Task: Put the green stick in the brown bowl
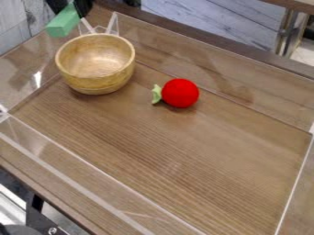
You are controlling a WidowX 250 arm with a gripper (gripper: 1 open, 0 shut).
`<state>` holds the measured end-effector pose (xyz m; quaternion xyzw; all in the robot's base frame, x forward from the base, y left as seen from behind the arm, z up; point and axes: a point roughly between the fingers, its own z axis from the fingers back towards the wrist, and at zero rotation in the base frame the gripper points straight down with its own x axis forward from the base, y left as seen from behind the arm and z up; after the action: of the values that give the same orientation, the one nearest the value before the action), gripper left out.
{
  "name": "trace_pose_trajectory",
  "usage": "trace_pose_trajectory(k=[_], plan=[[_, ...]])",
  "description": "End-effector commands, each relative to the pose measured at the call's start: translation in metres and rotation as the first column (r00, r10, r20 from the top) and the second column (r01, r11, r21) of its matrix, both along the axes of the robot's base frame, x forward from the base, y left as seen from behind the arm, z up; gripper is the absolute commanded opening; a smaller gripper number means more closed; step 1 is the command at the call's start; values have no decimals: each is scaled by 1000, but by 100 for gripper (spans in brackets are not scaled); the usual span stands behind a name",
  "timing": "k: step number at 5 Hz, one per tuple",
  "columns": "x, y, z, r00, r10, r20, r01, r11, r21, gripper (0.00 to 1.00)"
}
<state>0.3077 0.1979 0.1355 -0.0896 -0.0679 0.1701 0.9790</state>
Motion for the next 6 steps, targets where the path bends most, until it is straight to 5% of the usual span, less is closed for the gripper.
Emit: trace_pose_trajectory(k=[1,3,4,5,6], plan=[[5,-11,16,998,54,34,-54,998,20,0],[13,-24,4,980,196,19,-196,981,-8,0],[20,-27,9,958,286,13,-286,958,-12,100],[25,-29,23,929,369,4,-369,929,-26,100],[24,-22,2,904,428,-8,-428,904,-19,100]])
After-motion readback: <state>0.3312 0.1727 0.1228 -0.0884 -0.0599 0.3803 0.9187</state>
